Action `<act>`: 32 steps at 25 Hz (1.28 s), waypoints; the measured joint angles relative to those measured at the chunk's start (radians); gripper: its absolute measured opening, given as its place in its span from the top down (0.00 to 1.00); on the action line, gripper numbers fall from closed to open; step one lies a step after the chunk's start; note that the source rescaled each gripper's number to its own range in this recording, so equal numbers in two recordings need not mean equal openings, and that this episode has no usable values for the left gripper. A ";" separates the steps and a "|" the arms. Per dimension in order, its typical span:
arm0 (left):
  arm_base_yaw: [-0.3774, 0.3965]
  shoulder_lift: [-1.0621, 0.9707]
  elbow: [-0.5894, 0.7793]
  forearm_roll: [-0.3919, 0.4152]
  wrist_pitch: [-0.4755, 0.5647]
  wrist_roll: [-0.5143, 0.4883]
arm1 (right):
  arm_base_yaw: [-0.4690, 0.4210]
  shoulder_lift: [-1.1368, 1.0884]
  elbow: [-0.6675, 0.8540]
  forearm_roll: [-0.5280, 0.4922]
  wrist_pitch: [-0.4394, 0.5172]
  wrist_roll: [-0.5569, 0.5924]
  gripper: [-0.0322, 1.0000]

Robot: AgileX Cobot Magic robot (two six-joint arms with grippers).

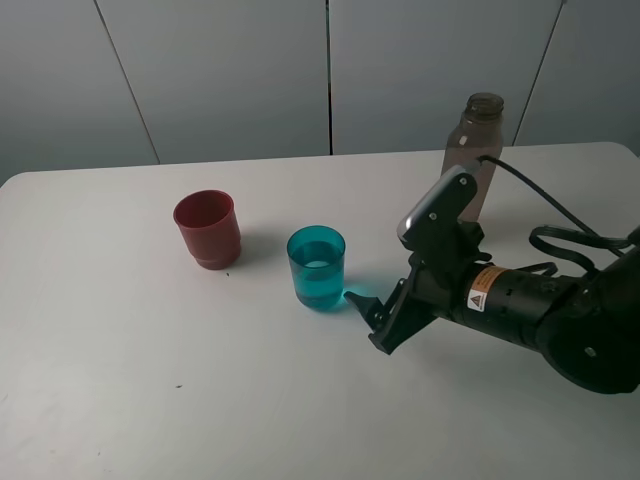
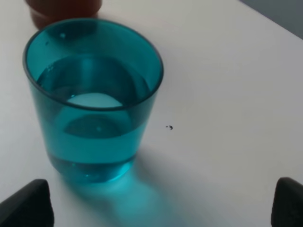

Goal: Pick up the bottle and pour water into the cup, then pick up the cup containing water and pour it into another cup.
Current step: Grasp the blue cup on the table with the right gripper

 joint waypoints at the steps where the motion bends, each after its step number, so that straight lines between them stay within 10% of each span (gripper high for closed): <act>1: 0.000 0.000 0.000 0.000 0.000 0.000 | 0.000 0.016 0.000 -0.011 -0.022 0.009 0.00; 11: 0.000 0.000 0.000 0.000 0.000 -0.002 | 0.000 0.167 0.000 -0.125 -0.346 0.043 0.00; 32: 0.000 0.000 0.000 0.000 0.000 -0.002 | -0.059 0.225 -0.079 -0.181 -0.364 0.056 0.00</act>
